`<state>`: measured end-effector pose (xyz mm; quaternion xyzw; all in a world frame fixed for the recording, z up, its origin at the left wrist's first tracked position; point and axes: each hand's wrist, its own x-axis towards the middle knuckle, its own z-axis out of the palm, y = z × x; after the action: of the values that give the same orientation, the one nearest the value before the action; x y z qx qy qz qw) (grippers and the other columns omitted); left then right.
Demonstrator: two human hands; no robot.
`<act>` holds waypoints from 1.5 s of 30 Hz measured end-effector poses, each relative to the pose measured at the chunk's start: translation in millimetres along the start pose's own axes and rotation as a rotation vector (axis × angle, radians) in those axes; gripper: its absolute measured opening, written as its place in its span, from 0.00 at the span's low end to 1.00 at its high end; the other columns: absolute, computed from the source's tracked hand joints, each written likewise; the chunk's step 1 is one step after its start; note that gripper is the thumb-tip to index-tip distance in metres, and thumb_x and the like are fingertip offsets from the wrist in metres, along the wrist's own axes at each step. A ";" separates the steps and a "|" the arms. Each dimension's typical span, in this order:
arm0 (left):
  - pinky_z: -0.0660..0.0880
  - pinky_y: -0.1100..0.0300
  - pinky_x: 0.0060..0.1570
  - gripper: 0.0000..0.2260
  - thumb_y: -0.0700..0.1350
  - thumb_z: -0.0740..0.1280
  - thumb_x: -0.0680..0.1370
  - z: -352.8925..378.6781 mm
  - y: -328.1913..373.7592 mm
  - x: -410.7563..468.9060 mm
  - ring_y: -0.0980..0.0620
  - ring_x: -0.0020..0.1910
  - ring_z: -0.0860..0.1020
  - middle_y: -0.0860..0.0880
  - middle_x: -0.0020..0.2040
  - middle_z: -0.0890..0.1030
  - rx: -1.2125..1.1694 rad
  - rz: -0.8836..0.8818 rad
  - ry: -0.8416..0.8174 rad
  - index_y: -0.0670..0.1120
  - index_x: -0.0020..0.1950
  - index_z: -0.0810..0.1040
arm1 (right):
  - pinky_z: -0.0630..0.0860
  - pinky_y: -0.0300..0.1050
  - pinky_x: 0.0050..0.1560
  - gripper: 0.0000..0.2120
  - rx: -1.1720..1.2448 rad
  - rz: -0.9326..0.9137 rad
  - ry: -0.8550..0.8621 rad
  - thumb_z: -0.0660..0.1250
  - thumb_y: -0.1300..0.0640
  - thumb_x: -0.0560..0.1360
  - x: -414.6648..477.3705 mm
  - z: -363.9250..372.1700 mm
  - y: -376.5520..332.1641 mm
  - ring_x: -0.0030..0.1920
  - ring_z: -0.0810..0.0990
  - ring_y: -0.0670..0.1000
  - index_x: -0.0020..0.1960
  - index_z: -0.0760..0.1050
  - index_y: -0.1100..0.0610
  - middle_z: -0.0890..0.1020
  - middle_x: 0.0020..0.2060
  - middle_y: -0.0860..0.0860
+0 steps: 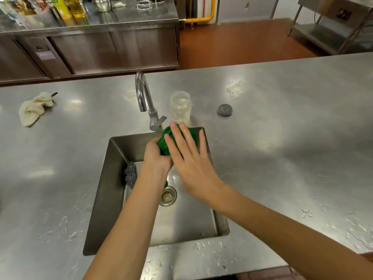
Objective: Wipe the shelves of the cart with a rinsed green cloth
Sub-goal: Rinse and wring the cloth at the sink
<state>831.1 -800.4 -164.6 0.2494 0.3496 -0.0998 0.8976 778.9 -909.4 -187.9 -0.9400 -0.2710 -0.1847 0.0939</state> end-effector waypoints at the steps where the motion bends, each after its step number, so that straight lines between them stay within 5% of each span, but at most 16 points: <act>1: 0.76 0.49 0.63 0.14 0.40 0.58 0.84 1.9 -4.2 -1.5 0.41 0.47 0.82 0.37 0.42 0.85 0.016 -0.007 -0.024 0.35 0.49 0.81 | 0.55 0.70 0.74 0.36 -0.032 0.060 -0.024 0.49 0.66 0.71 5.1 2.8 4.4 0.79 0.51 0.65 0.80 0.55 0.64 0.52 0.80 0.63; 3: 0.77 0.49 0.63 0.12 0.40 0.60 0.83 4.7 -11.5 -3.4 0.42 0.50 0.83 0.39 0.48 0.85 0.043 -0.004 -0.052 0.37 0.54 0.82 | 0.74 0.61 0.61 0.35 -0.053 0.201 -0.015 0.57 0.68 0.71 19.0 7.5 11.9 0.70 0.69 0.67 0.79 0.58 0.63 0.59 0.78 0.65; 5: 0.80 0.49 0.58 0.08 0.39 0.63 0.82 8.5 -16.0 -0.3 0.44 0.49 0.83 0.41 0.49 0.84 0.056 0.041 -0.033 0.40 0.55 0.82 | 0.76 0.52 0.41 0.31 -0.033 0.277 0.002 0.64 0.67 0.72 29.0 15.3 20.7 0.53 0.78 0.62 0.75 0.64 0.62 0.72 0.70 0.62; 10: 0.80 0.55 0.51 0.14 0.30 0.66 0.76 11.3 -24.7 2.9 0.52 0.49 0.84 0.49 0.48 0.88 0.328 0.579 0.127 0.40 0.60 0.81 | 0.74 0.48 0.39 0.11 0.289 0.404 -0.185 0.68 0.52 0.74 42.8 14.6 32.2 0.42 0.81 0.58 0.54 0.75 0.56 0.81 0.42 0.53; 13: 0.80 0.54 0.55 0.14 0.26 0.62 0.74 11.8 -14.3 -2.6 0.50 0.50 0.85 0.50 0.41 0.88 0.509 0.763 0.043 0.41 0.51 0.80 | 0.74 0.44 0.35 0.04 0.516 0.416 -0.270 0.68 0.50 0.70 51.1 9.0 28.7 0.35 0.78 0.51 0.40 0.74 0.49 0.79 0.33 0.47; 19: 0.81 0.55 0.39 0.13 0.23 0.59 0.74 8.1 12.2 -10.0 0.51 0.30 0.80 0.47 0.27 0.79 0.556 0.615 -0.173 0.39 0.36 0.75 | 0.61 0.40 0.25 0.15 1.029 0.401 -0.613 0.69 0.69 0.66 68.0 -5.1 22.7 0.23 0.65 0.46 0.28 0.68 0.56 0.69 0.20 0.46; 24: 0.80 0.58 0.37 0.11 0.29 0.63 0.66 -3.8 22.8 -12.5 0.51 0.29 0.78 0.46 0.24 0.75 0.845 0.494 -0.423 0.41 0.27 0.74 | 0.49 0.35 0.24 0.16 1.455 0.472 -1.072 0.67 0.63 0.64 52.5 12.4 24.9 0.20 0.55 0.44 0.31 0.59 0.53 0.59 0.20 0.46; 29: 0.77 0.61 0.38 0.11 0.33 0.62 0.62 -12.0 27.2 -8.0 0.51 0.28 0.77 0.48 0.22 0.72 0.880 0.342 -0.558 0.47 0.22 0.73 | 0.52 0.31 0.19 0.08 1.684 0.445 -1.255 0.68 0.59 0.60 47.4 23.6 21.1 0.18 0.57 0.41 0.28 0.69 0.51 0.62 0.18 0.44; 32: 0.79 0.60 0.40 0.13 0.31 0.63 0.66 -13.7 33.2 -3.8 0.51 0.31 0.79 0.48 0.24 0.74 0.944 0.373 -0.592 0.46 0.25 0.75 | 0.52 0.33 0.20 0.12 1.681 0.519 -1.157 0.67 0.63 0.67 45.3 30.1 16.9 0.19 0.58 0.41 0.30 0.68 0.51 0.63 0.20 0.45; 34: 0.80 0.59 0.42 0.13 0.26 0.63 0.71 -11.8 36.3 -2.4 0.49 0.33 0.80 0.47 0.27 0.77 1.010 0.431 -0.537 0.41 0.32 0.77 | 0.61 0.36 0.23 0.10 1.594 0.528 -0.961 0.69 0.63 0.73 43.1 33.4 13.4 0.23 0.65 0.44 0.36 0.71 0.54 0.69 0.24 0.48; 36: 0.80 0.59 0.41 0.12 0.24 0.64 0.72 -11.9 38.3 -2.7 0.51 0.35 0.79 0.48 0.32 0.79 1.136 0.496 -0.463 0.40 0.39 0.77 | 0.79 0.43 0.44 0.07 1.527 0.524 -0.843 0.73 0.58 0.73 37.8 32.0 18.6 0.40 0.81 0.49 0.48 0.78 0.57 0.82 0.38 0.49; 38: 0.76 0.57 0.40 0.11 0.28 0.68 0.72 -17.8 40.2 1.9 0.54 0.34 0.76 0.51 0.33 0.77 1.378 0.618 -0.400 0.44 0.39 0.75 | 0.74 0.49 0.65 0.21 1.624 0.604 -0.761 0.76 0.51 0.68 32.0 32.7 36.8 0.58 0.82 0.49 0.59 0.78 0.54 0.85 0.53 0.48; 40: 0.77 0.55 0.42 0.07 0.38 0.72 0.70 -25.5 36.4 7.0 0.53 0.38 0.77 0.51 0.37 0.77 1.570 0.655 -0.377 0.47 0.42 0.76 | 0.71 0.51 0.68 0.33 1.848 0.705 -0.626 0.78 0.44 0.65 30.5 31.1 50.9 0.61 0.81 0.50 0.65 0.76 0.55 0.83 0.59 0.52; 42: 0.81 0.51 0.47 0.08 0.43 0.73 0.71 -27.3 27.1 6.7 0.49 0.43 0.81 0.48 0.41 0.81 1.671 0.537 -0.364 0.45 0.48 0.79 | 0.70 0.55 0.69 0.37 1.930 0.730 -0.517 0.75 0.38 0.68 31.2 32.1 53.5 0.64 0.79 0.54 0.72 0.72 0.54 0.80 0.64 0.57; 45: 0.81 0.50 0.54 0.13 0.44 0.76 0.72 -23.1 15.5 0.9 0.45 0.50 0.82 0.44 0.50 0.84 1.998 0.286 -0.422 0.43 0.55 0.80 | 0.75 0.55 0.66 0.39 1.675 0.789 -0.453 0.78 0.34 0.63 35.7 33.6 34.0 0.62 0.81 0.54 0.68 0.76 0.53 0.83 0.60 0.53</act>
<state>823.9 -775.2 -173.9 0.8983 -0.0904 -0.2787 0.3274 835.4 -911.6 -207.0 -0.6042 0.0096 0.3011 0.7377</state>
